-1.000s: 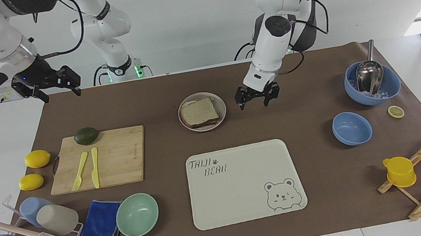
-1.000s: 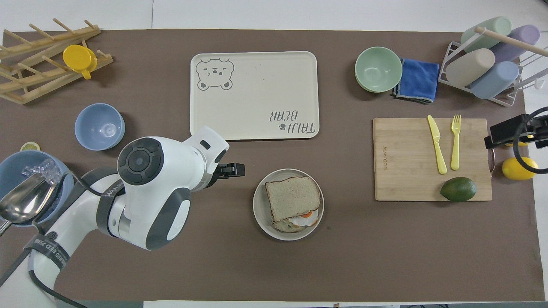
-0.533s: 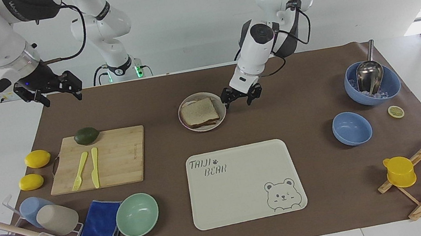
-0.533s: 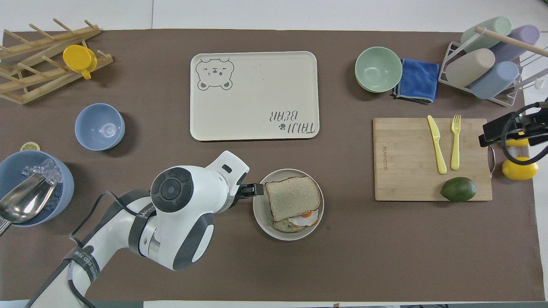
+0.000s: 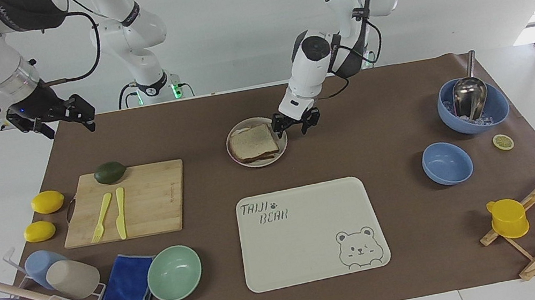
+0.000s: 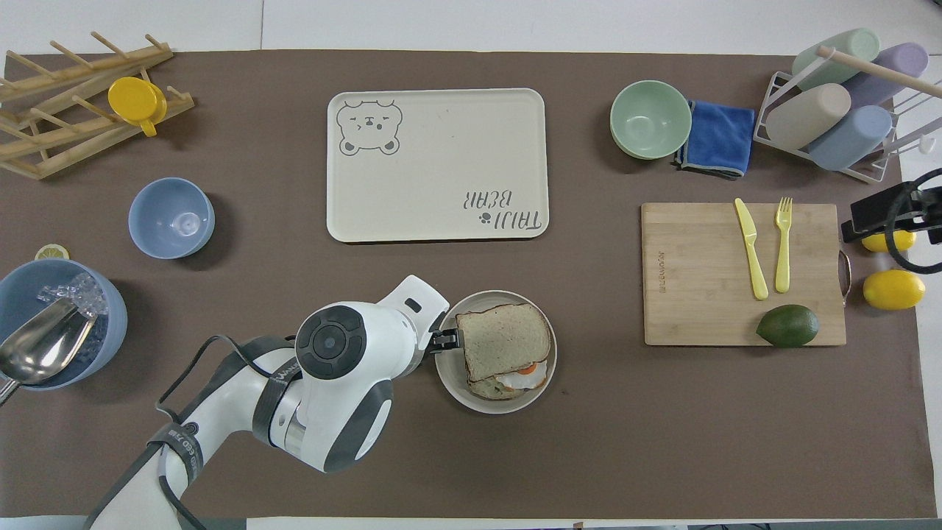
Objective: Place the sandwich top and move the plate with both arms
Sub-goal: 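Move the left gripper to the rim of the white plate, then grip the white plate rim with the left gripper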
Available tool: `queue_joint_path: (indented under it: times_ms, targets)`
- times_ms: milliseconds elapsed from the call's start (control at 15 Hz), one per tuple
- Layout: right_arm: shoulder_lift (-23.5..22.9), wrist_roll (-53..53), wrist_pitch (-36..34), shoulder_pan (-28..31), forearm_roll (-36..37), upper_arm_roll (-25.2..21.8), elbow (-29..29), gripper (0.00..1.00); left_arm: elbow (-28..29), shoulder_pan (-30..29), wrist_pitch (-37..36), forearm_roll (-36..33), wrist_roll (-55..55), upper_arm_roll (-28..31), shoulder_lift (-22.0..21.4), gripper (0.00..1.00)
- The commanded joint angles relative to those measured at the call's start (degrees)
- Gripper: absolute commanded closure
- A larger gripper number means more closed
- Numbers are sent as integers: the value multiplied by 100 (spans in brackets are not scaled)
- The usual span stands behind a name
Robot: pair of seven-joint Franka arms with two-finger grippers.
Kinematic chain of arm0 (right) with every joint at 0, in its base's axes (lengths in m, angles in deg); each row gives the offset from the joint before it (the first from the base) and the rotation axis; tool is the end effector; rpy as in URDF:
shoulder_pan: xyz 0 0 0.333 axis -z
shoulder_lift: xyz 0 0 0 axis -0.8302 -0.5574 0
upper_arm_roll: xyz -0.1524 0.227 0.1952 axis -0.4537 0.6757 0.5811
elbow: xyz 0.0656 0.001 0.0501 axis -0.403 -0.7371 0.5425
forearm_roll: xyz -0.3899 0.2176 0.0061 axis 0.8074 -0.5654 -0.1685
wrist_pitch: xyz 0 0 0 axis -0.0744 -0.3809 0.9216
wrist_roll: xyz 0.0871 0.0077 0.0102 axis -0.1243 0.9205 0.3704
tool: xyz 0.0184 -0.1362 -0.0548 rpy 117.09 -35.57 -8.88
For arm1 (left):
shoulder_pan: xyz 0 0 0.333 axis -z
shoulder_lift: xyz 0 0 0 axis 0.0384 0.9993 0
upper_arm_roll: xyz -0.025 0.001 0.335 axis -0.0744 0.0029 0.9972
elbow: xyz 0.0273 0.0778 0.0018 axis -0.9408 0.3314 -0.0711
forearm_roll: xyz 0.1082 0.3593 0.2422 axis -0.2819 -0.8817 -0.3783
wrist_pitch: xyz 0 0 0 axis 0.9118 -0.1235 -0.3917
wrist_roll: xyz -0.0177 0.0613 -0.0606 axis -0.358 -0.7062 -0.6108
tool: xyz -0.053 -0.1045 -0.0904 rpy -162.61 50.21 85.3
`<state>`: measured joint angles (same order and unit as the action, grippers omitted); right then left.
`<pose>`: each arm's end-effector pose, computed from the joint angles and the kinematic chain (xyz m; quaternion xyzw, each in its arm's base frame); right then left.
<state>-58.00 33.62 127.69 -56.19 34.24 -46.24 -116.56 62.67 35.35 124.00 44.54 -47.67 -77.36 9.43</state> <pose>0.6063 -0.0405 0.6043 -0.9978 0.0193 0.0611 0.0149 0.4210 -0.3887 0.2568 0.9951 0.0123 -0.0230 0.0950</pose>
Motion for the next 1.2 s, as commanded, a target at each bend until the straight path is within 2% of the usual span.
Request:
queue_joint_path:
  times_ms: [0,467,733,933,1067,1133]
  targets:
    - [-17,-252,41,-2,-8,31,8,0,81,156,256,99,-43,83,90,20]
    - [97,-297,85,7,28,180,-18,0,81,147,256,99,27,83,99,38]
    - [124,-288,59,7,36,189,-36,0,81,156,256,99,71,83,99,58]
    - [124,-279,94,7,89,189,-19,0,72,156,256,99,80,83,99,76]
    - [124,-271,120,7,80,189,-19,0,72,156,256,99,80,83,99,96]
    - [124,-271,129,7,80,189,-19,0,72,156,256,99,80,83,99,100]
